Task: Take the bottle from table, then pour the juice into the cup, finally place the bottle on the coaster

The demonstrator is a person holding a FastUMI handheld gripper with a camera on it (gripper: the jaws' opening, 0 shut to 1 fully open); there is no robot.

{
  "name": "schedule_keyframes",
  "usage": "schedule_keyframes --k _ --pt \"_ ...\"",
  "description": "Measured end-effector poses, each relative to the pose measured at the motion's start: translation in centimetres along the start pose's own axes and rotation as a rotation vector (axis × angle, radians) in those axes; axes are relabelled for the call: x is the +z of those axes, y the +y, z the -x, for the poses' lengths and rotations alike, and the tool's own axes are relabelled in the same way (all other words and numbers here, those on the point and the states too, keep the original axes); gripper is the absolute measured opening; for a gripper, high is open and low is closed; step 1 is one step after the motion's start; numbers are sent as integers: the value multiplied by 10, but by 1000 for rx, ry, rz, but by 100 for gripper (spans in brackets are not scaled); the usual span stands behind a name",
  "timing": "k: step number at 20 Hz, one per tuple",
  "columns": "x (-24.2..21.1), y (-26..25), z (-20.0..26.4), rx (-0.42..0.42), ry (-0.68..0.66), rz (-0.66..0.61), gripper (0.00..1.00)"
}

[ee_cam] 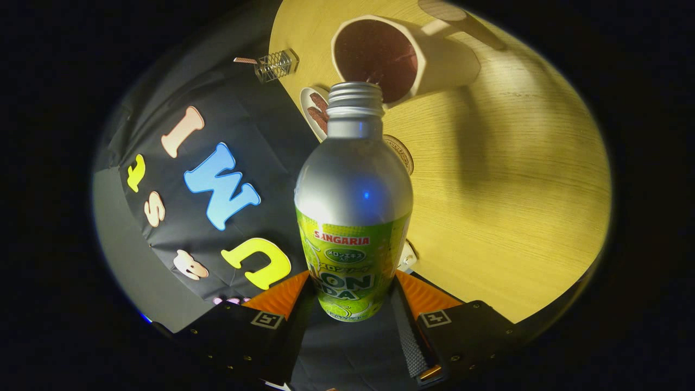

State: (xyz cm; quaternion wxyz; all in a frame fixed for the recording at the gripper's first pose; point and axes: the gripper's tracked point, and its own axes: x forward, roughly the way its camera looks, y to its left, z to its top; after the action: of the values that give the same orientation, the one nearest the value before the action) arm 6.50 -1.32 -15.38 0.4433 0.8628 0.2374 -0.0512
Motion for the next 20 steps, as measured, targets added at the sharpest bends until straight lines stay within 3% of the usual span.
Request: schedule_keyframes --k 11,20 --pt "6 15 3 35 -6 -75 76" --pt "3 14 5 18 0 -112 76"
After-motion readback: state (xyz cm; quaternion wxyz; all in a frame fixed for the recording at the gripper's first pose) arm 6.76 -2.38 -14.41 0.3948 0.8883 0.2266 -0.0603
